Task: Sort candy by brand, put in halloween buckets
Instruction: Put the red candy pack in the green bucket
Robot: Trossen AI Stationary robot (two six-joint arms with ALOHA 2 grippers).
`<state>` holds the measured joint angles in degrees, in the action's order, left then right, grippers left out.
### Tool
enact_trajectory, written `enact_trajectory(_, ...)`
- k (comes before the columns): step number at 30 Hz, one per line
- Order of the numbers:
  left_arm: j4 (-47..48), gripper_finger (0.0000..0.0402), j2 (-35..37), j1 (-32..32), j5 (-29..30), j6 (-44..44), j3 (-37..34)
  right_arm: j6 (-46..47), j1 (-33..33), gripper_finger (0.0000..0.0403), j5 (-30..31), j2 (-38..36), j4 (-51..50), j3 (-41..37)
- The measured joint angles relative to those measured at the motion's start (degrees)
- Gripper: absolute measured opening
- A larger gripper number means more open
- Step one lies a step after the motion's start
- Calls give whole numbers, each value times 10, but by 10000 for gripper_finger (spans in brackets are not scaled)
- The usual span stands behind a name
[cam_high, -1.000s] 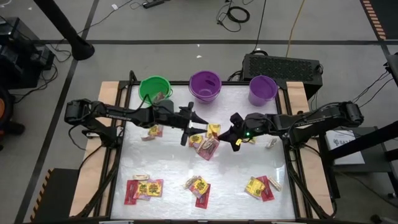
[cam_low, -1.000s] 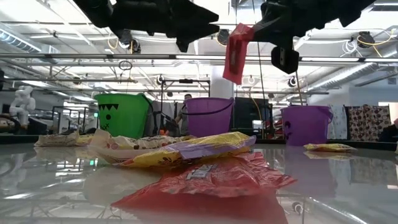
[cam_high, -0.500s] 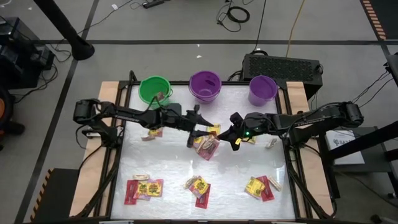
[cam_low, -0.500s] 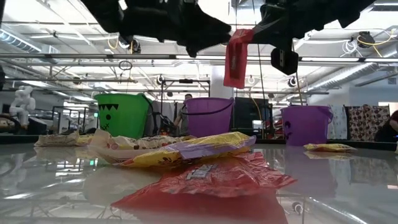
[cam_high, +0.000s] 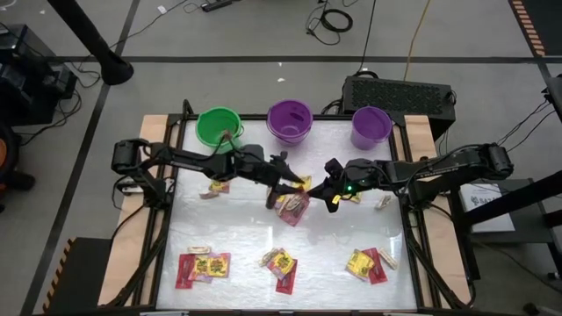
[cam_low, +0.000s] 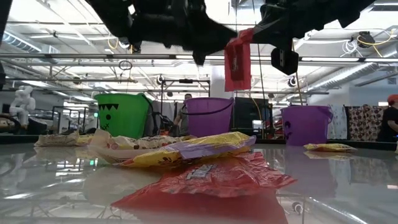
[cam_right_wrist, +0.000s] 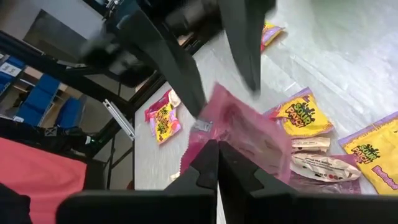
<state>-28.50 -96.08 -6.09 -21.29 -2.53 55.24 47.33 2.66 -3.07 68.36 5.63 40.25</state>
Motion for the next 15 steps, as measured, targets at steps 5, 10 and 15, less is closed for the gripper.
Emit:
enact_trajectory(5, -1, 51, -9, -3, -35, -38, -1, -4, -1, 0, 0, 0, 0, 0)
enact_trajectory(10, 10, 5, -8, -3, -33, -45, -1, -7, -1, 0, 0, 0, 0, 0)
enact_trajectory(15, 21, 3, -6, -3, -31, -46, -1, -12, 3, 0, 1, 0, -24, 1)
